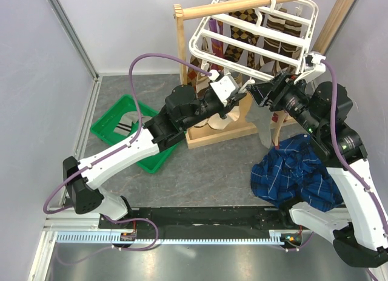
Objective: Clip the socks to the hanger
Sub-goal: Open the clamp at the hanger, then pick up the sock from the bin, then clamp the sock onto the hanger.
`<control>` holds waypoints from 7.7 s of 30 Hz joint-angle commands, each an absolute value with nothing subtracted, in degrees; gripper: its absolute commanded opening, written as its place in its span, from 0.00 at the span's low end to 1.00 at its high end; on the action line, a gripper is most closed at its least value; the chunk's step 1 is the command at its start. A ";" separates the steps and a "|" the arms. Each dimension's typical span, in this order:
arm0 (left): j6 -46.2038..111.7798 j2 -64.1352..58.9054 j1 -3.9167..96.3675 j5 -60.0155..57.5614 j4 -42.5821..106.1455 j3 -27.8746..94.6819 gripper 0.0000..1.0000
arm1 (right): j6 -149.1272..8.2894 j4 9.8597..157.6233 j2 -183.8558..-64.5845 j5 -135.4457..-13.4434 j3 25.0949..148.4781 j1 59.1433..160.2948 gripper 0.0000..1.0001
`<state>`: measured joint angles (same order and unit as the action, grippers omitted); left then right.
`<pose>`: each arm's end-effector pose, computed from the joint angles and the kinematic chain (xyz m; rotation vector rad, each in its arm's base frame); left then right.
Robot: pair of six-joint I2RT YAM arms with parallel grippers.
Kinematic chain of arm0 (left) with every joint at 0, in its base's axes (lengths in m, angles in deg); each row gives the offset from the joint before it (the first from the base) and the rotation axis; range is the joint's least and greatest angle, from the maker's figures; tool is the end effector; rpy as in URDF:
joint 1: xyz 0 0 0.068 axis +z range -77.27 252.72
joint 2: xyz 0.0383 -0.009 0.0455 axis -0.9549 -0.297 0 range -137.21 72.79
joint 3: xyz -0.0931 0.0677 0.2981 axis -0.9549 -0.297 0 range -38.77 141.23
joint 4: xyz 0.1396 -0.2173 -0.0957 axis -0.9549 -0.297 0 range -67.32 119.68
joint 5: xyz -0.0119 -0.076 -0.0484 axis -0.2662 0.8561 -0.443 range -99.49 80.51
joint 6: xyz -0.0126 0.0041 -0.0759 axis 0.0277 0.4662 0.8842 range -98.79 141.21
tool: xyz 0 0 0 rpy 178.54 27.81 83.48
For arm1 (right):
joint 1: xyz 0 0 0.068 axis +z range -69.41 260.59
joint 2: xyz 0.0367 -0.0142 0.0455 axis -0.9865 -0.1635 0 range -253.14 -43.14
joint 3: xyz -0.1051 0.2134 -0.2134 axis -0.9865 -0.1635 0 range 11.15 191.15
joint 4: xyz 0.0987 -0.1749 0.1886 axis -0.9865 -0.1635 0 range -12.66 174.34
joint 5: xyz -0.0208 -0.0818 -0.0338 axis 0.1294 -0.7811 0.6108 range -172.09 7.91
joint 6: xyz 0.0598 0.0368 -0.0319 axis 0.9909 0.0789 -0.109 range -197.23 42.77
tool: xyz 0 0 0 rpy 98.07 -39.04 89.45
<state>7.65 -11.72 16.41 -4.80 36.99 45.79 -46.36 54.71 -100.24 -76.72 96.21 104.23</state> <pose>0.2108 -0.3260 0.5021 0.9016 1.1705 -0.6681 0.1727 0.0823 0.5464 0.0294 1.6603 0.8070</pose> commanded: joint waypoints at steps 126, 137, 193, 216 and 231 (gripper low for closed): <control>85.93 -36.03 75.98 -31.63 -13.39 38.93 0.02 | -62.55 61.40 -101.67 -80.86 94.82 104.06 0.01; 56.06 -25.31 73.34 -32.61 -7.69 36.92 0.02 | -61.59 61.22 -101.50 -80.42 94.91 103.97 0.01; -23.52 -4.11 10.23 -20.39 35.74 33.39 0.02 | -58.51 60.08 -104.66 -75.76 98.25 103.97 0.01; -26.69 -10.44 12.17 -22.06 41.81 40.07 0.02 | -59.30 59.29 -103.96 -75.76 97.99 103.88 0.01; -22.92 -8.07 12.78 -21.71 43.04 37.26 0.02 | -58.78 59.38 -103.26 -79.62 97.90 103.97 0.01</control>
